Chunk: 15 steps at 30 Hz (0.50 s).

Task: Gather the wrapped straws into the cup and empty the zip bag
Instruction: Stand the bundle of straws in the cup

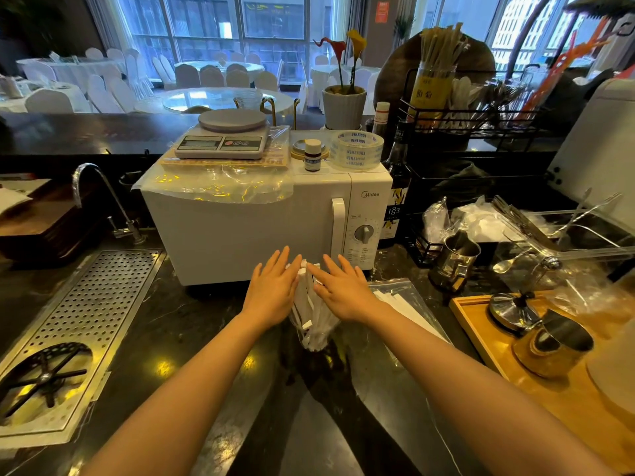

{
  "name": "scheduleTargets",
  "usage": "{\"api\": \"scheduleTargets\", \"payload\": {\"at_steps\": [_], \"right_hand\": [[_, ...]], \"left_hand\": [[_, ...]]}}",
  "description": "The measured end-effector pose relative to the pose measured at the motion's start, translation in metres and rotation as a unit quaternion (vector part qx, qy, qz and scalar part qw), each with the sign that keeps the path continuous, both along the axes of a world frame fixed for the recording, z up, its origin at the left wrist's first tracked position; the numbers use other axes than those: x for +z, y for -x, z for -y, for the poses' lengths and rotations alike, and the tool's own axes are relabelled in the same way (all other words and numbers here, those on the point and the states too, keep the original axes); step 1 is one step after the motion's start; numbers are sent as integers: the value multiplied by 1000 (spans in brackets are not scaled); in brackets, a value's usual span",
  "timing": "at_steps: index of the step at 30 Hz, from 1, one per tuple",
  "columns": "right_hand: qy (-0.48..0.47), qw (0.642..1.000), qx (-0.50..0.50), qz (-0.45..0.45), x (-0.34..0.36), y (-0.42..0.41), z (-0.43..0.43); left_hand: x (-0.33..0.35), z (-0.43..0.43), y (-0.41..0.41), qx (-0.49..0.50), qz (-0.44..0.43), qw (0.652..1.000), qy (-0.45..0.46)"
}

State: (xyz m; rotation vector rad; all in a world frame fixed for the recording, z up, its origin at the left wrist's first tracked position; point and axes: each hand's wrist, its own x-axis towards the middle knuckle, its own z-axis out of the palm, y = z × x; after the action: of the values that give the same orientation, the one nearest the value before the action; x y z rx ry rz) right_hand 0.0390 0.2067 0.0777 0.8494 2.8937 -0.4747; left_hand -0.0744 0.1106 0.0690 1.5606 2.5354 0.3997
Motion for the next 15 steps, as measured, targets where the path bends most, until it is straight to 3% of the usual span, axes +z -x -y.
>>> {"api": "scheduleTargets", "payload": {"at_steps": [11, 15], "right_hand": [[2, 999, -26, 45, -4, -2, -2], [18, 999, -46, 10, 0, -4, -2]], "left_hand": [[-1, -5, -2, 26, 35, 998, 38], [4, -3, 0, 32, 42, 999, 8]]}}
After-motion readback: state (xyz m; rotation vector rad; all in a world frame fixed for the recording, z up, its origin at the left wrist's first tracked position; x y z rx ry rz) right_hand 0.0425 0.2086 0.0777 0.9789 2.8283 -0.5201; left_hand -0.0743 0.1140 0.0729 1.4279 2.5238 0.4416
